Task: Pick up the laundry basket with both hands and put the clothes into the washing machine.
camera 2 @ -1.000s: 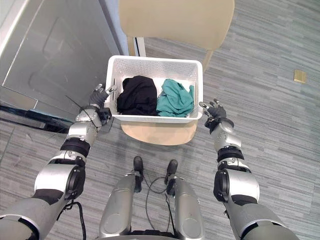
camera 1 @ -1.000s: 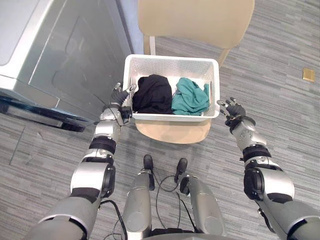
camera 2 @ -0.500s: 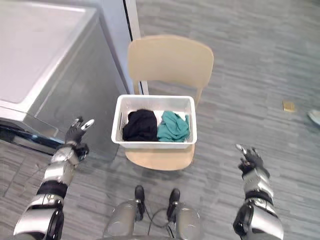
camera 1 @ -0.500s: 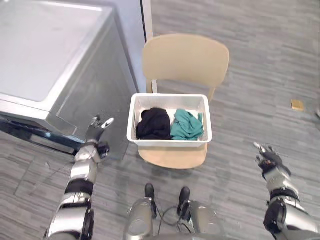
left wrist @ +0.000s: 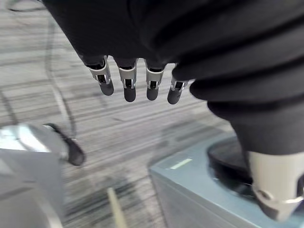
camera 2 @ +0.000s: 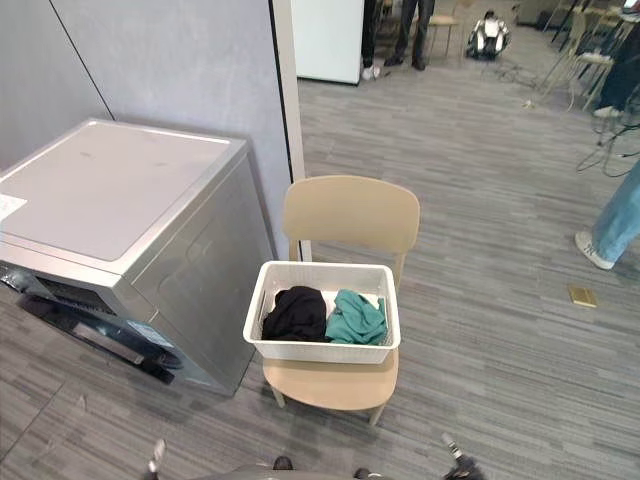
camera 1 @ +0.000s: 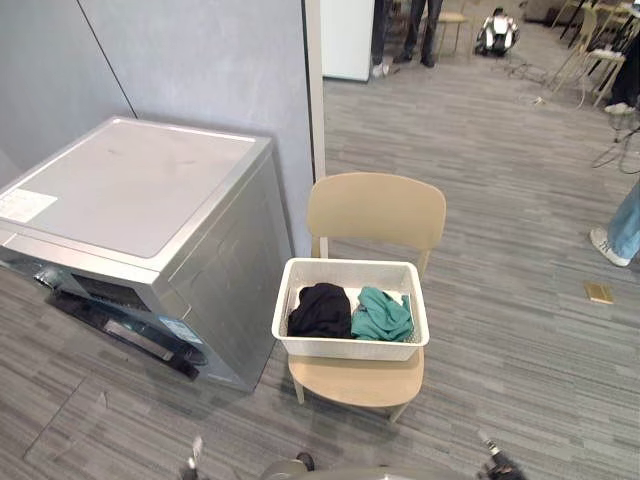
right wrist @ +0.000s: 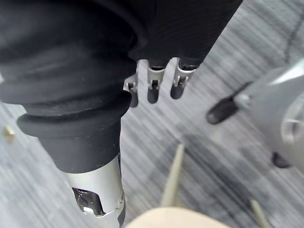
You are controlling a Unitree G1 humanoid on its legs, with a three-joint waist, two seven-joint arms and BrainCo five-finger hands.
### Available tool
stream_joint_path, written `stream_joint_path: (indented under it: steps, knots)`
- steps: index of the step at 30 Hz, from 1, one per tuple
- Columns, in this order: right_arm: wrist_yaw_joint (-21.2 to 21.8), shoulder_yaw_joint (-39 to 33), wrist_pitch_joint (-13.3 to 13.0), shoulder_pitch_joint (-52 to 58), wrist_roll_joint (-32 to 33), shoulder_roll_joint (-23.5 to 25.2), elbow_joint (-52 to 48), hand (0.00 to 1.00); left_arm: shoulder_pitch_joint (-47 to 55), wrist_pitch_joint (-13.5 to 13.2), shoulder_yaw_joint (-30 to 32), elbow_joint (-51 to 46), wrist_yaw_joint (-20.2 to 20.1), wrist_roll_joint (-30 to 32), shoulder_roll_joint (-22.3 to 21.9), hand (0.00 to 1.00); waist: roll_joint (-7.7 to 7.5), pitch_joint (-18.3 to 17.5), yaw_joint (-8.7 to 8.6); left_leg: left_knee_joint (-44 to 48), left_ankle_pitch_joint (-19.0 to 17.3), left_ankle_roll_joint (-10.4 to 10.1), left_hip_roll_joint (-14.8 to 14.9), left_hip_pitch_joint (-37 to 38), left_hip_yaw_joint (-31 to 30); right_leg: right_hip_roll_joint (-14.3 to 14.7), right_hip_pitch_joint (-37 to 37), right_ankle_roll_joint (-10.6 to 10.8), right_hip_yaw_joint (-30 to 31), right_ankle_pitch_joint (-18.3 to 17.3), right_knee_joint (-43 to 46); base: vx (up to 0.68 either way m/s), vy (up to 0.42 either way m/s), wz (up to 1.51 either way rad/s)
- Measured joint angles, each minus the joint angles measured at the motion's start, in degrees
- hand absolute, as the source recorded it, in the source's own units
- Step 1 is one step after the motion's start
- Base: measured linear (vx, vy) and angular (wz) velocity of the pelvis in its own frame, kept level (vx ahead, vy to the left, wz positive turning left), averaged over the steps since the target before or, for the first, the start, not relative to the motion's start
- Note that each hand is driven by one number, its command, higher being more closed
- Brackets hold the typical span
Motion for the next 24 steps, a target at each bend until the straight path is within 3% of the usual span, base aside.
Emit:
stream_joint_path:
  steps: [2,6,8,9,11,14,15,17,18,19,21,22,24]
  knots:
    - [1.45,-0.26,0.61,1.17,-4.16,1.93,1.76,0.0,1.26,1.18,0.9,1.43,-1.18,3.35,-1.23,0.0,-0.14,-0.75,0.1,-1.14,0.07,-0.02,-0.66,1.05,-1.35,-0.12,0.96,0.26,-0.2,0.15,-0.7,0.01,0.019,0.05]
    - [2.12,0.83,0.62,1.46,-6.71,1.39,3.36,0.0,1.01,1.2,1.04,1.41,-1.23,4.83,-1.03,0.0,-0.36,-0.39,-0.15,-0.87,0.84,0.26,-1.89,0.67,-5.68,-0.82,2.72,0.88,-3.67,-0.37,-0.55,-0.01,0.007,0.48]
    - [2.1,8.48,0.47,0.35,-8.11,0.42,2.58,0.0,-1.2,1.06,-0.65,-1.36,-1.29,5.16,-1.03,0.0,-0.45,0.59,0.35,3.34,1.78,0.37,-2.98,-5.98,-11.53,-1.5,-0.64,-0.68,-9.17,-1.75,3.87,-0.04,-0.027,1.19]
    - [1.97,11.58,0.41,-0.66,-8.31,0.29,2.31,0.0,-2.11,0.93,-1.58,-2.45,-1.21,4.96,-0.96,0.0,-0.23,1.64,0.79,4.36,2.29,0.28,-3.36,-7.8,-13.14,-1.93,-2.06,-1.21,-10.61,-2.52,5.76,-0.12,-0.028,1.38]
    - [1.17,20.41,-0.74,-4.6,-8.18,-0.41,-1.51,0.0,-5.97,-0.14,-4.85,-6.31,-0.89,2.85,-0.51,0.0,-0.76,7.05,2.11,3.58,5.27,-1.12,-4.78,-12.91,-18.27,-5.23,-8.2,-2.01,-16.63,-6.24,13.71,-0.16,-0.038,1.38]
    - [-0.03,25.13,-2.1,-9.64,-7.77,-0.81,-3.86,0.0,-8.56,-0.49,-4.95,-7.67,0.62,1.2,-1.52,0.0,-0.88,10.77,3.08,-1.52,6.52,-1.45,-5.3,-15.0,-18.26,-9.71,-12.69,-3.63,-21.2,-8.47,19.61,-0.21,-0.061,1.06]
    - [-1.2,26.64,-2.83,-13.15,-7.25,-0.9,-3.88,0.0,-9.43,-1.05,-4.64,-7.84,1.67,0.5,-2.65,0.0,-1.04,12.22,3.21,2.37,6.04,-1.43,-3.94,-17.93,-10.28,-12.12,-14.19,-4.48,-23.12,-8.14,20.42,-0.18,-0.028,0.83]
    - [-1.97,26.66,-3.42,-14.24,-6.32,-0.7,-4.64,0.0,-9.74,-1.34,-3.92,-8.08,2.68,0.13,-2.76,0.0,-0.89,12.39,3.05,13.42,4.32,0.92,-0.93,-20.07,-2.8,-14.56,-14.41,-4.87,-25.21,-7.99,21.33,-0.11,0.028,0.9]
    - [-2.08,26.38,-3.91,-12.95,-5.63,-0.46,-5.81,0.0,-9.15,-1.86,-3.96,-7.94,2.89,0.14,-3.05,0.0,-0.75,12.32,2.76,21.65,0.3,-0.05,5.43,-16.88,0.6,-16.62,-12.09,-4.62,-28.17,-7.84,22.08,-0.13,0.161,1.2]
    - [-2.05,25.18,-3.92,-11.23,-5.6,-0.34,-5.88,0.0,-9.15,-1.92,-3.95,-7.64,2.77,0.18,-3.03,0.0,-0.41,12.04,2.49,21.88,-0.29,-0.95,9.96,-13.36,1.21,-18.23,-10.87,-4.24,-30.22,-7.6,23.19,-0.11,0.216,1.2]
    - [-2.07,22.39,-3.78,-9.57,-5.64,-0.9,-5.44,0.0,-8.97,-1.91,-3.78,-6.22,2.67,0.23,-2.63,0.0,-0.07,11.76,1.4,17.71,0.15,-1.48,14.79,-9.5,2.97,-20.72,-9.91,-2.86,-32.76,-6.75,24.84,-0.02,0.35,0.95]
    - [-2.01,19.66,-3.71,-8.18,-5.77,-1.37,-4.79,0.0,-8.89,-1.68,-3.49,-5.13,2.66,0.36,-2.75,0.0,1.27,10.92,1.35,11.62,3.73,-2.76,17.37,-6.12,4.81,-21.98,-9.76,-1.38,-33.85,-5.83,25.74,0.03,0.419,0.77]
    - [-1.87,15.64,-3.63,-7.54,-5.96,-1.91,-2.9,0.0,-9.3,-1.21,-2.79,-4.04,2.53,1.2,-2.7,0.0,0.8,10.66,1.31,6.61,0.84,-8.09,15.63,-3.79,6.41,-23.43,-9.46,1.48,-34.51,-2.99,24.97,0.01,0.526,0.52]
